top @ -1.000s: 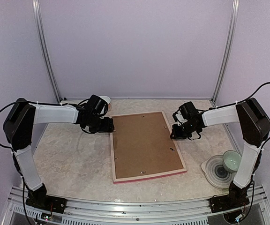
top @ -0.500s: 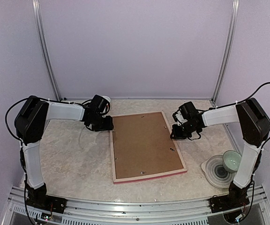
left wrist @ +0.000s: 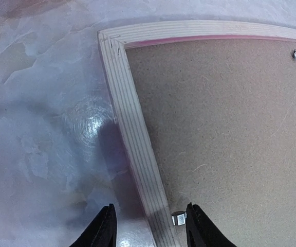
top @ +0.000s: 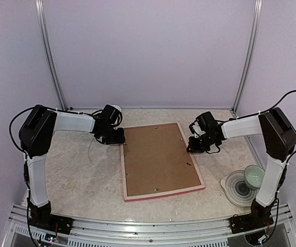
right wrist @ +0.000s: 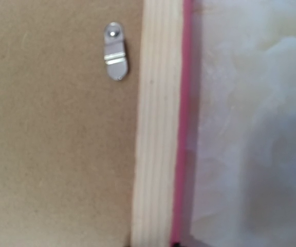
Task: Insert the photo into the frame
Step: Press the fastener onto the backboard.
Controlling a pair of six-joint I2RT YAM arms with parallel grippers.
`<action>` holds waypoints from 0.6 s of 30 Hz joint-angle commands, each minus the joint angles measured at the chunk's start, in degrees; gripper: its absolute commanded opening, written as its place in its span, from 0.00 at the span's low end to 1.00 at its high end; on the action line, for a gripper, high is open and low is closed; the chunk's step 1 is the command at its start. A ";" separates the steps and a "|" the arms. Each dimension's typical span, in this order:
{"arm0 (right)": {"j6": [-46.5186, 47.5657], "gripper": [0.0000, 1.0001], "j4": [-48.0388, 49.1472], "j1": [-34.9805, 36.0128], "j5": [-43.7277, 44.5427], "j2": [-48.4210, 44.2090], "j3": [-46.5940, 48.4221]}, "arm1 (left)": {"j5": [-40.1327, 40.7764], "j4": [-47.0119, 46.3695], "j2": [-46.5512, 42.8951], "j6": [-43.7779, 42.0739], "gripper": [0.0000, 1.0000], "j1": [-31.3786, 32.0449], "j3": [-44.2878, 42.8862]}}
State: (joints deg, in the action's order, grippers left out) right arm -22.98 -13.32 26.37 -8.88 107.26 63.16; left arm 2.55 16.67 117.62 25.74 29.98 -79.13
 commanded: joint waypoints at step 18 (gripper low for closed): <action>1.55 0.10 -1.31 1.32 -3.07 1.94 -0.96 | -0.89 0.43 2.44 -1.04 0.47 0.76 -1.28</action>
State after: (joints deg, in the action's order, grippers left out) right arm -23.00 -13.32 26.37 -8.91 107.33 63.16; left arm 2.48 17.10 118.69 25.45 30.15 -79.13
